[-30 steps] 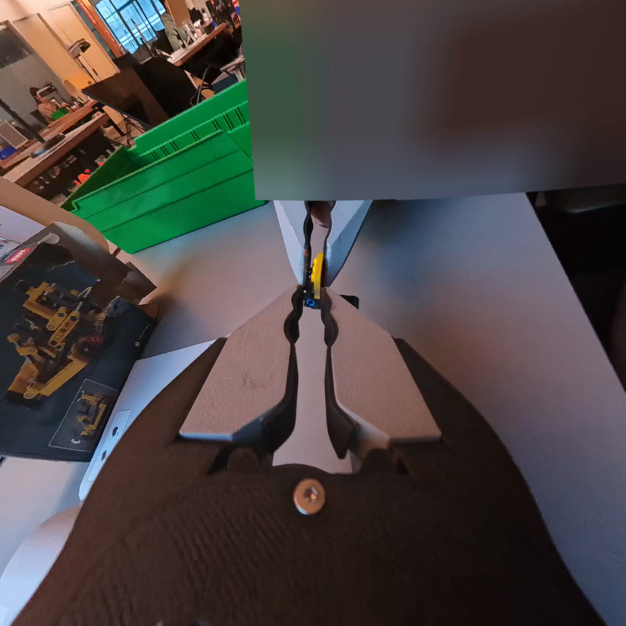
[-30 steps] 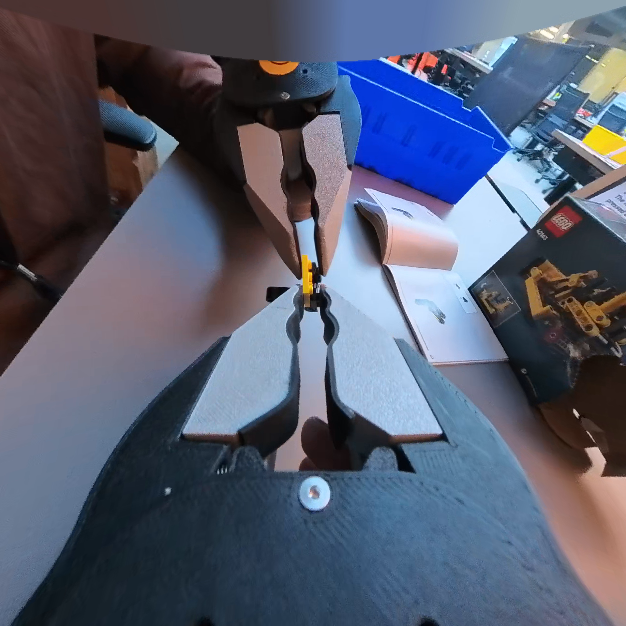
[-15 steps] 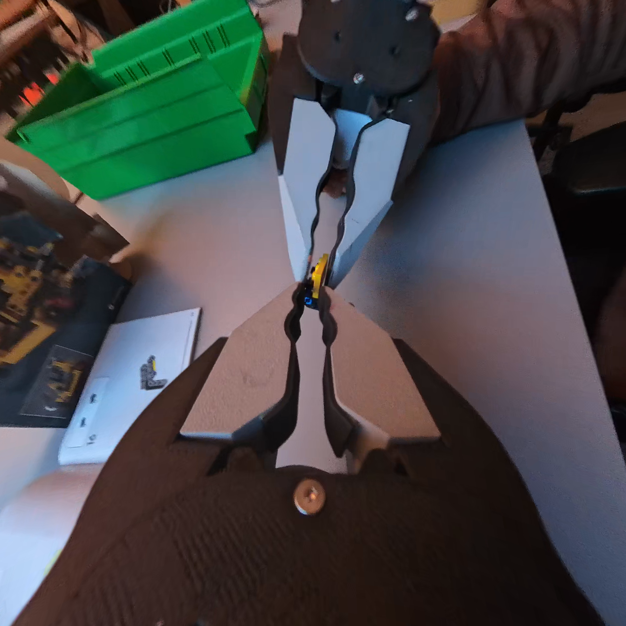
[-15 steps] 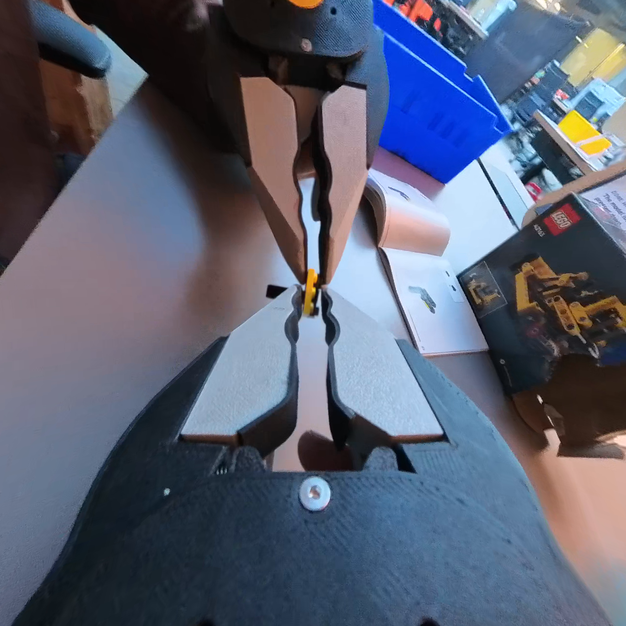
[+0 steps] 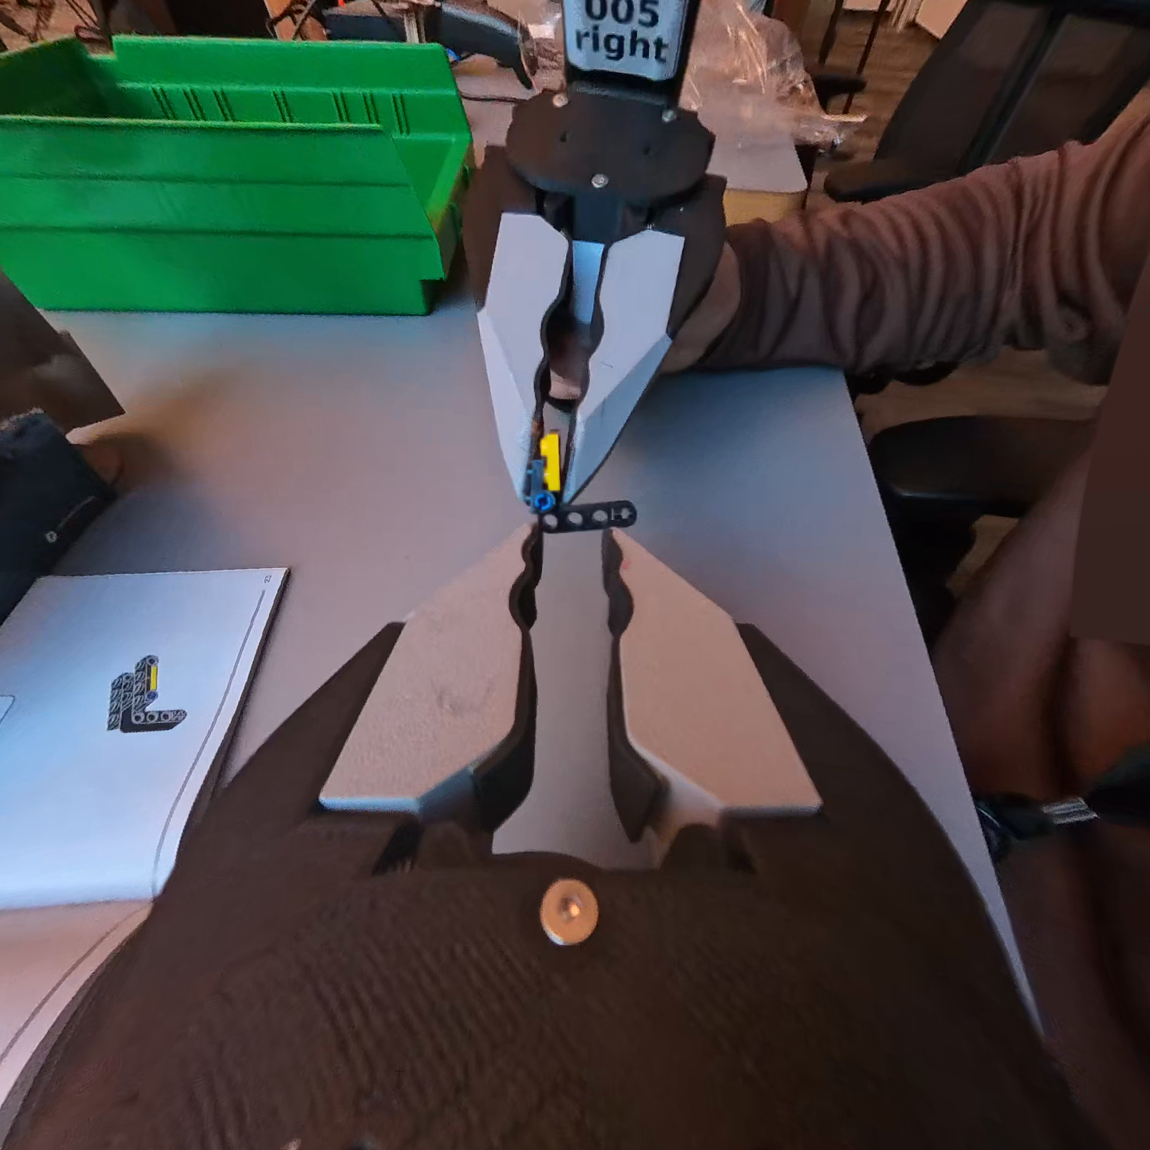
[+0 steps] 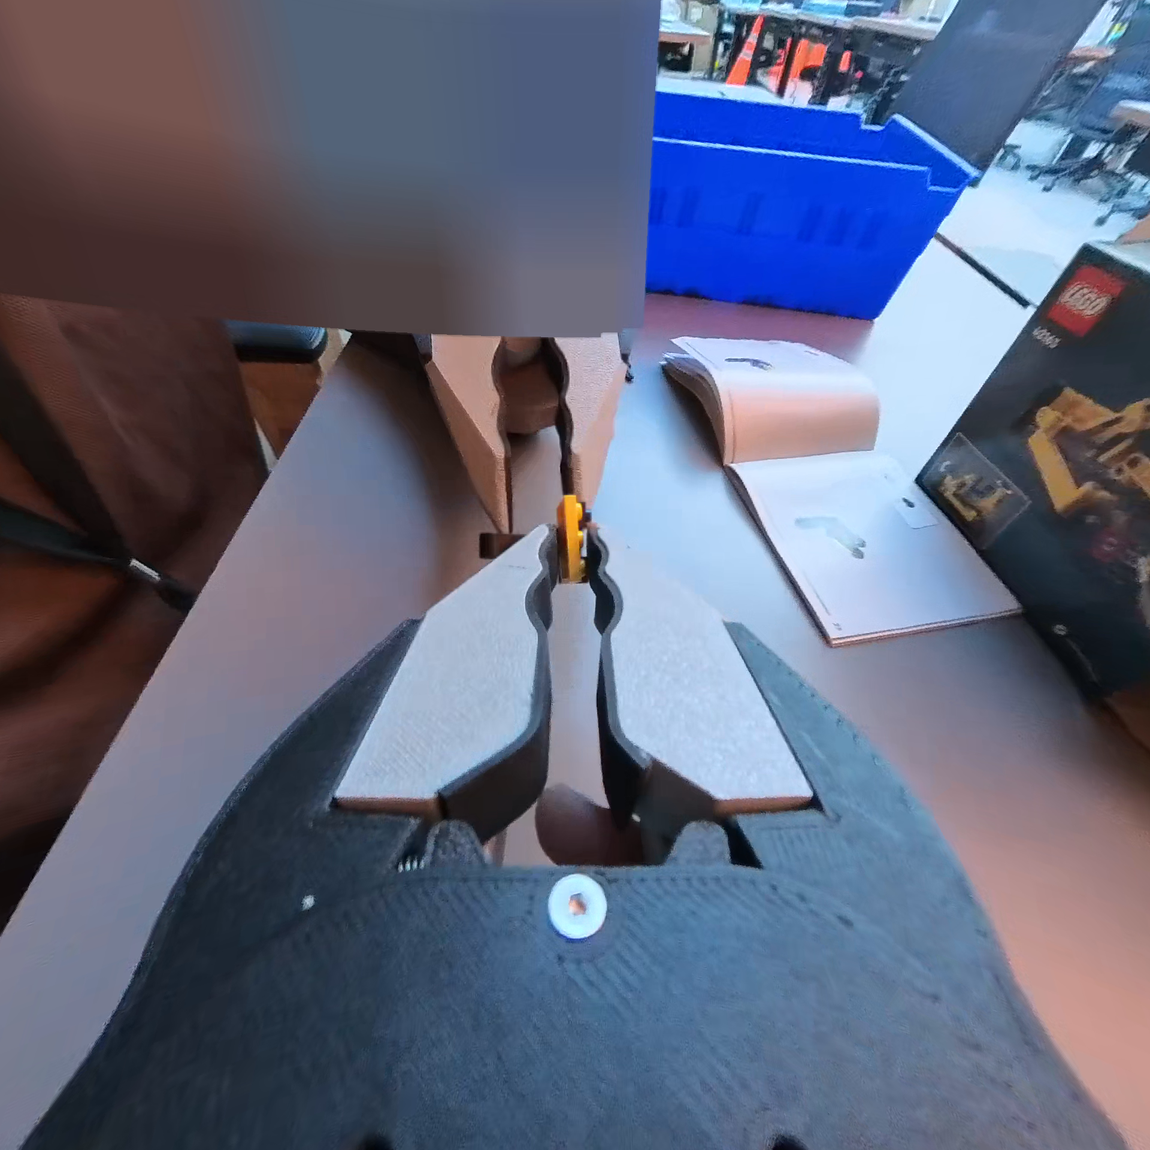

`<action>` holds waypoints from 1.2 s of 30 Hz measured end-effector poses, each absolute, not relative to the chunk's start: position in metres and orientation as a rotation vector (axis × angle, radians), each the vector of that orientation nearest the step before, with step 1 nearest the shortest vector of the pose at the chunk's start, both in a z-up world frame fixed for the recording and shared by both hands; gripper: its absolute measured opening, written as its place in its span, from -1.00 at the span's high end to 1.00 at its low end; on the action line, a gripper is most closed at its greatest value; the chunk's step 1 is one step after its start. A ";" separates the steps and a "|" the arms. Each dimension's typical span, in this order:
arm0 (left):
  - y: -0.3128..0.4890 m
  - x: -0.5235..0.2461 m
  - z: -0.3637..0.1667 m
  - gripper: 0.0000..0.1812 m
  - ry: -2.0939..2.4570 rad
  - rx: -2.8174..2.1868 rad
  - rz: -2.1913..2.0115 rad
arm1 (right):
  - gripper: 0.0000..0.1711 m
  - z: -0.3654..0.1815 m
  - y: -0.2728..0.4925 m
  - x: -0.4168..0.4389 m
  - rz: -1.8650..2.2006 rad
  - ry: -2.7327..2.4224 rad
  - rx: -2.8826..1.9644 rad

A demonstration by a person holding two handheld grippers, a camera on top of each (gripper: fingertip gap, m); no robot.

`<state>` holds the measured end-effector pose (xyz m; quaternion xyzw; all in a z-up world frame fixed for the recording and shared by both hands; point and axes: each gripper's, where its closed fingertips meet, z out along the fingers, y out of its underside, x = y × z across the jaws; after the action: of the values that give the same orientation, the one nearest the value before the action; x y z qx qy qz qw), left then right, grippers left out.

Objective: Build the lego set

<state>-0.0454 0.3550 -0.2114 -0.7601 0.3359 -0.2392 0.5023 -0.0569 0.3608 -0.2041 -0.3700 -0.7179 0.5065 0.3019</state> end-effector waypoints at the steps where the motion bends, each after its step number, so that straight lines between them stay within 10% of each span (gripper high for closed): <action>1: 0.355 -0.046 -0.212 0.81 0.805 -1.847 -0.586 | 0.94 -0.205 0.361 -0.057 1.350 -1.910 -0.993; 36: 0.345 -0.039 -0.188 0.84 0.538 -1.788 -1.234 | 0.95 -0.182 0.343 -0.053 1.493 -1.821 -0.847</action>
<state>-0.0388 0.3448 -0.1876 -0.7188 0.2161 -0.4961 0.4366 -0.0526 0.3432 -0.1819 -0.3215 -0.6908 0.5665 0.3139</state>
